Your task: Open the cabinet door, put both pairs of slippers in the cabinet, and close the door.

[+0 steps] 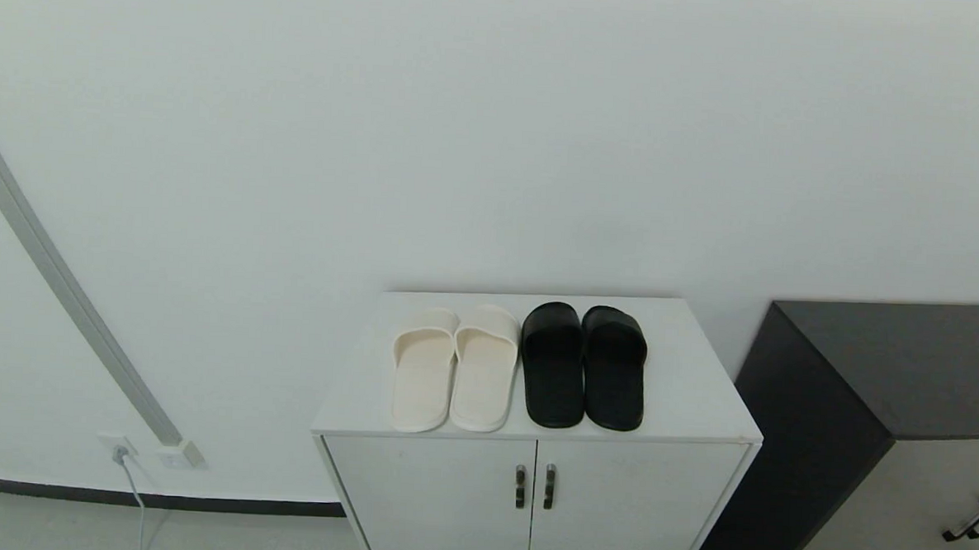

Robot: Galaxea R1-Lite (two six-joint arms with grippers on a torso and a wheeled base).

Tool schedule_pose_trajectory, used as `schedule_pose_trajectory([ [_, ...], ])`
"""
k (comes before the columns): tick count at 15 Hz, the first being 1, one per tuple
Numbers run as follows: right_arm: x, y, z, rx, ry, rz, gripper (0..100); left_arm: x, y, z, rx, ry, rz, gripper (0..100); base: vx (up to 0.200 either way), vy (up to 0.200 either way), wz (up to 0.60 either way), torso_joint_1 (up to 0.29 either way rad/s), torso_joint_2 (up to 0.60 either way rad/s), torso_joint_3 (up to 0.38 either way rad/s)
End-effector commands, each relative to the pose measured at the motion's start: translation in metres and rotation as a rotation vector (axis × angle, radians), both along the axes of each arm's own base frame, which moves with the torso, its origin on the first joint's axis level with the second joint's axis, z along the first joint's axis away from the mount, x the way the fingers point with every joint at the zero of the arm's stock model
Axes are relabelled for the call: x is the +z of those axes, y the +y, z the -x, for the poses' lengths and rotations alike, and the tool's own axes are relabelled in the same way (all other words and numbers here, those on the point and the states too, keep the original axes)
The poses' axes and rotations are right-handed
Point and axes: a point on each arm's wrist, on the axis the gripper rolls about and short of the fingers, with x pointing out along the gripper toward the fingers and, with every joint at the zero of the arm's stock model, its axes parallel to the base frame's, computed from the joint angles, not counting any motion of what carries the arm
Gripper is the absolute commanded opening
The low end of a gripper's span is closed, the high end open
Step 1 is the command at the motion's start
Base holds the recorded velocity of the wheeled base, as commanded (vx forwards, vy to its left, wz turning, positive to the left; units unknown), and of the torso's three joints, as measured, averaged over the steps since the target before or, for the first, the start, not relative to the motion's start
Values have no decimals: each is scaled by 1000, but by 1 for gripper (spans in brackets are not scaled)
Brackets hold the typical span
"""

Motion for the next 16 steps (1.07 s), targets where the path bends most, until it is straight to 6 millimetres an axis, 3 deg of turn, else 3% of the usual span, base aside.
schedule_pose_trajectory([
  [1,0,0,0,2,3,2,100,0,0,0,0,1,1,0,0,0,0,0,0,0],
  [5,1,0,0,-3,-4,3,100,0,0,0,2,1,-4,0,0,0,0,0,0,0],
  [6,20,0,4,-4,-61,-12,100,0,0,0,2,1,-11,0,0,0,0,0,0,0],
  [7,57,0,13,9,-125,-82,100,0,0,0,0,3,-11,0,0,0,0,0,0,0],
  [8,60,0,16,6,-83,-92,100,0,0,0,2,1,-8,0,0,0,0,0,0,0],
  [10,46,0,18,15,-15,-49,100,0,0,0,0,1,-4,0,0,0,0,0,0,0],
  [12,42,0,13,58,38,-48,100,0,0,0,-1,1,-11,0,0,0,0,0,0,0],
  [14,52,0,2,76,112,-50,100,0,0,0,-3,1,-8,0,0,0,0,0,0,0],
  [16,72,2,-39,122,227,-82,100,0,0,0,-3,3,-8,0,0,0,0,0,0,0],
])
